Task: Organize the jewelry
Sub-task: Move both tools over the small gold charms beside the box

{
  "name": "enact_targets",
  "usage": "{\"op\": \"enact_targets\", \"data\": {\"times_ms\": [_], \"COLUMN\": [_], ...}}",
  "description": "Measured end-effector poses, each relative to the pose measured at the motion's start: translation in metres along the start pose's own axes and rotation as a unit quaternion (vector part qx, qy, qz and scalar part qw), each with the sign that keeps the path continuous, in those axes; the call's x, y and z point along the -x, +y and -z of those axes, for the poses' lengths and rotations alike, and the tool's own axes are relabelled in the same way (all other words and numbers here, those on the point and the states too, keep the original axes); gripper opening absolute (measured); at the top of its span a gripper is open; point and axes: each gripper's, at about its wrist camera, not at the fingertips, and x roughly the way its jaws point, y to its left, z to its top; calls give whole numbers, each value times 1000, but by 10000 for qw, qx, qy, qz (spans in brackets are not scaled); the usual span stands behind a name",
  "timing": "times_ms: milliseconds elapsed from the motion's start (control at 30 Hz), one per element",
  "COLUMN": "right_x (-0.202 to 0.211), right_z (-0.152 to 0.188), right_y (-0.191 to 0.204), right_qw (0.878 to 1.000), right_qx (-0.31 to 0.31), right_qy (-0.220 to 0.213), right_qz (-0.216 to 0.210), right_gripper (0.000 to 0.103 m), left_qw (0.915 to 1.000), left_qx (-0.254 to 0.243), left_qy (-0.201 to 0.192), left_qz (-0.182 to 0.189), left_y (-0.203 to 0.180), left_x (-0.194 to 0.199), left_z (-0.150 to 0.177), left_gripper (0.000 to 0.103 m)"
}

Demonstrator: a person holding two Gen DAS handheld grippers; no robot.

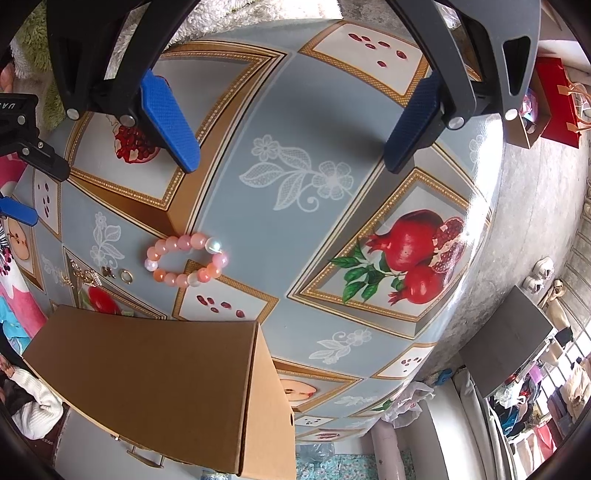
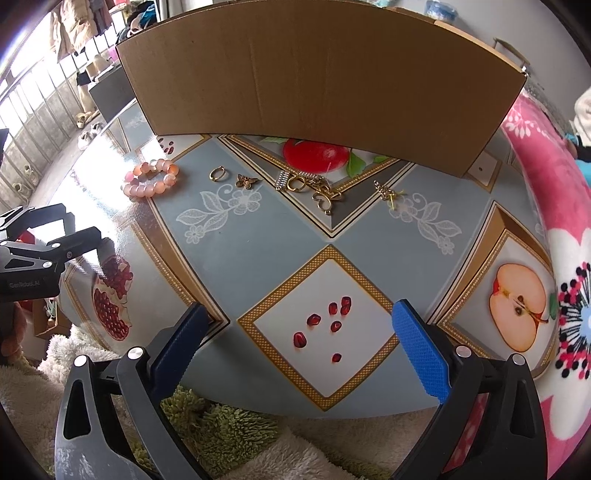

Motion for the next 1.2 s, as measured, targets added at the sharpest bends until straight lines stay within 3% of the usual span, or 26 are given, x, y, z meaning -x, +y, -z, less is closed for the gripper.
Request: {"op": "enact_targets", "data": {"times_ms": [1200], "right_x": [-1], "right_z": [-1], "right_y": [-2], "right_qw": [10000], "right_qx": [22], "right_qy": [-20], "right_qz": [-5], "right_gripper": [95], "left_qw": [10000], "left_qx": [-38], "left_qy": [-11], "left_qz": [-23], "left_y": [-1], "left_x": [0], "left_z": [1], "left_gripper": [98]}}
